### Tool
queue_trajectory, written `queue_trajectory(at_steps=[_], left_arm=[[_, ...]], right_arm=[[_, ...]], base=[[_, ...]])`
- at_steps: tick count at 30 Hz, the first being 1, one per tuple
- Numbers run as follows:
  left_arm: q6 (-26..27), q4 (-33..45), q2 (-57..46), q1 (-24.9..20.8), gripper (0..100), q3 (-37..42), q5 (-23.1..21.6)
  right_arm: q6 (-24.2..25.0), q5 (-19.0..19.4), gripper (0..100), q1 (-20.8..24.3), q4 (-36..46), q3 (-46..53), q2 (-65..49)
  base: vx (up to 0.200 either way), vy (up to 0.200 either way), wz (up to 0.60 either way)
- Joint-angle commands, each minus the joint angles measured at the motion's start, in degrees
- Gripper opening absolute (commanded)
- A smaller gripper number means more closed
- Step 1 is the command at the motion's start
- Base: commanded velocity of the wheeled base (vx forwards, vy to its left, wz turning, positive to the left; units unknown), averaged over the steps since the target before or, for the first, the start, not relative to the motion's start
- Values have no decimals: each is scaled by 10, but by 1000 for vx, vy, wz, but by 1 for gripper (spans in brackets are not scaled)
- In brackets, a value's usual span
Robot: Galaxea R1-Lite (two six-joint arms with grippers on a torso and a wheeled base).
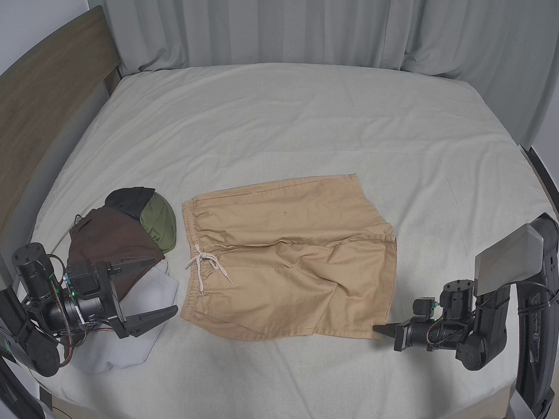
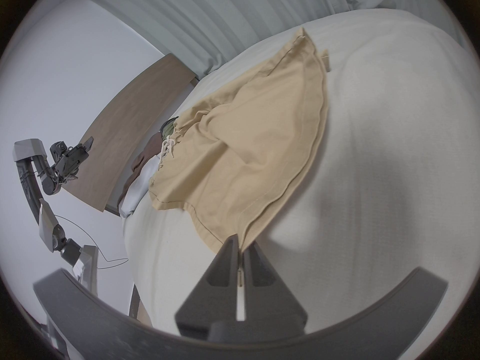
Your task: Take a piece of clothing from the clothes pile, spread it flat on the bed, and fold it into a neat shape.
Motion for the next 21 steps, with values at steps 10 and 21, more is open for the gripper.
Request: queue_trajectory(at_steps=[10,21], left_arm=[[0,0,1,-2,100,4,0],[0,0,1,1,100,3,0]], right_arm=[[-25,9,0,-74,0,17,-5],[-25,8,0,-95,0,19,-11]], base=[[0,0,0],[0,0,0]])
